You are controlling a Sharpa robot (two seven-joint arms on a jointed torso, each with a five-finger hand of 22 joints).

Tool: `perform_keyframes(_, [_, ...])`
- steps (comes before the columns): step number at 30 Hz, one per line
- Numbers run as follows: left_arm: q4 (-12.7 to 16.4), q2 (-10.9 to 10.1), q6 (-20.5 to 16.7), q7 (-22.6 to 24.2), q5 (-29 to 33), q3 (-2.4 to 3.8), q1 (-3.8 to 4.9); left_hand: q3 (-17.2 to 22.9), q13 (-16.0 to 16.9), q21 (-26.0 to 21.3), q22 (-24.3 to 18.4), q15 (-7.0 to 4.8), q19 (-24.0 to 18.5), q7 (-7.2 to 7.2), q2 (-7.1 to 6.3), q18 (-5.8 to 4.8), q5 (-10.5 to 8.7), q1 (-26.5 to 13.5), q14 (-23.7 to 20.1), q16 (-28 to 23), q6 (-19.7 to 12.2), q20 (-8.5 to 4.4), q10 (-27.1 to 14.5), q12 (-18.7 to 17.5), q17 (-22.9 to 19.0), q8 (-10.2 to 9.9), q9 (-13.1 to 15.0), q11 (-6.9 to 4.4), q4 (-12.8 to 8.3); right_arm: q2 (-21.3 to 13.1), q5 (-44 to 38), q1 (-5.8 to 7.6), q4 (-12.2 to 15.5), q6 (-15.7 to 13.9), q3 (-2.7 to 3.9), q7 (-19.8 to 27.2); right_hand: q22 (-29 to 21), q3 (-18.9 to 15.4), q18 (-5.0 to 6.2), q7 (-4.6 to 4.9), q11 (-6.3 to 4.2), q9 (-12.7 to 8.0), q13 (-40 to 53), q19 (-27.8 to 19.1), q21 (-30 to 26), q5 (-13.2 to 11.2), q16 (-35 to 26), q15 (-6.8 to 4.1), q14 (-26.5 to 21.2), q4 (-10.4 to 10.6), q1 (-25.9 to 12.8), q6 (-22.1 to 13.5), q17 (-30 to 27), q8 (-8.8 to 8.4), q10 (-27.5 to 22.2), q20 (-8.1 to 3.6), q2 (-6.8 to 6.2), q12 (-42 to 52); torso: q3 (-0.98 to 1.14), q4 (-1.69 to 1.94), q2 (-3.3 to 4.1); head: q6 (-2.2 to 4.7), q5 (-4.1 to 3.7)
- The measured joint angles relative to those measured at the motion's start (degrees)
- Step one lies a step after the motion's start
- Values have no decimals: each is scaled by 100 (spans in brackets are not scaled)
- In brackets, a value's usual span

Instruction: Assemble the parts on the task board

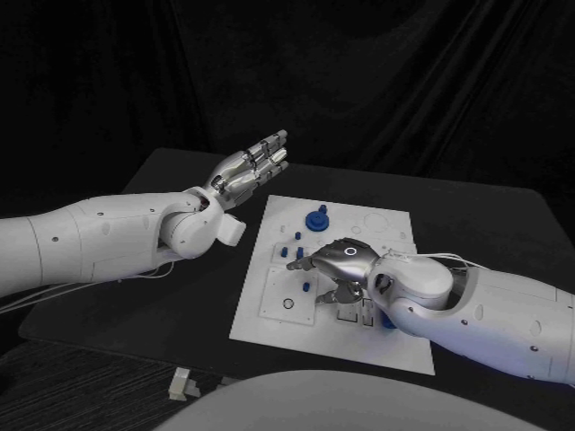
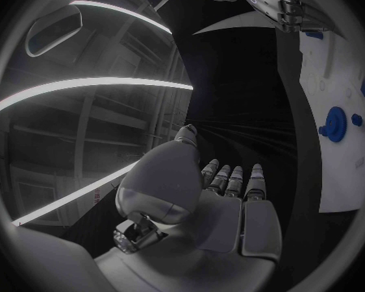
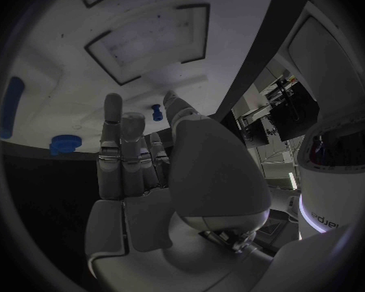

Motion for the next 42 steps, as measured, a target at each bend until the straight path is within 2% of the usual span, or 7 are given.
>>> perform_keyframes(3, [0, -3, 3, -2, 0, 0, -1, 0, 1, 0, 0, 0, 0, 0, 0, 0, 0, 0, 0, 0, 0, 0, 0, 0, 0, 0, 0, 0, 0, -144, -1, 8, 83, -180, -3, -3, 0, -215, 0, -32, 28, -6, -5, -28, -72, -4, -58, 37, -80, 349, 57, -165, -88, 0, -244, 28, -196, 109, 1, 3, 0, 0, -3])
perform_keyframes(7, [1, -11, 5, -6, 0, 0, -3, 0, 1, 0, 0, 21, 22, 0, 0, -1, 0, 0, -21, 0, 0, 22, 0, 0, 1, 0, 0, 0, 0, -401, -1, 141, 272, -462, 3, 10, 0, -155, 0, 21, 39, 59, -4, -28, -110, 6, -35, 37, -80, 383, -18, 376, -95, 92, -271, 28, -148, 268, 0, -2, -5, 0, 4])
perform_keyframes(11, [8, -13, 6, -8, 0, 0, -3, 0, 1, 0, 1, 44, 1, 0, 0, -1, 0, 0, 2, 0, 0, 43, 0, 0, 1, 0, 0, 0, 0, -837, 29, 515, 513, -629, 28, 15, -1, -38, 0, 127, 6, 131, 13, 117, -110, 27, 371, -5, 146, 361, -91, 1143, 202, 206, -196, 8, 23, 533, -1, -4, -4, 0, 4])
perform_keyframes(20, [-2, -37, 9, -12, 0, 0, -5, 16, 3, 0, 1, 91, 3, 0, 0, 0, 23, 0, 2, 0, 0, 85, 0, 0, -3, 0, 2, 0, -16, -1733, 574, 1162, 878, -326, 47, -65, -1, -487, 0, 8, -12, 65, -44, 746, 953, -18, 1030, -68, 707, 394, -904, 933, 723, 65, -404, -63, -21, 428, -14, -19, -7, 0, -48])
perform_keyframes(26, [-25, -34, 34, -12, 1, 1, -13, -17, 3, 0, 1, 185, 1, 0, 0, 0, -10, 0, 0, 0, 0, 166, 0, 0, -3, 21, 7, 0, 17, -2016, 869, 1177, 870, -10, 3, -118, -2, -795, -101, -118, 42, 16, -46, 1067, 1880, 312, 1502, -72, 920, 416, -1570, 381, 1178, 17, -165, -74, -370, 300, -15, -25, -5, 0, -86])
perform_keyframes(31, [-26, -34, 57, -11, 1, 1, -36, -17, 4, 0, 2, 185, 1, 0, 0, 0, -10, 0, 0, 0, 0, 166, 0, 0, -3, 21, 6, 0, 17, -2141, 994, 1044, 777, 130, -18, -128, -2, -959, -187, -76, -6, 63, -34, 1192, 2372, 111, 1784, -72, 920, 422, -1868, 708, 1456, 58, 186, -85, -564, 311, -10, -21, -5, 0, -135])
perform_keyframes(42, [-16, -57, 101, -10, 1, 0, -73, -14, 3, 0, 3, 226, -1, 0, 0, 0, 38, 0, 0, 0, 0, 252, 6, 0, -2, 21, 6, -35, 15, -2009, 1119, 751, 438, 215, -22, -89, 3, -1219, -185, -19, -33, 63, -9, 1237, 2623, -28, 1925, -8, 960, 410, -2348, 768, 1563, 58, 654, -44, -549, 344, -9, -9, -6, 0, -132])
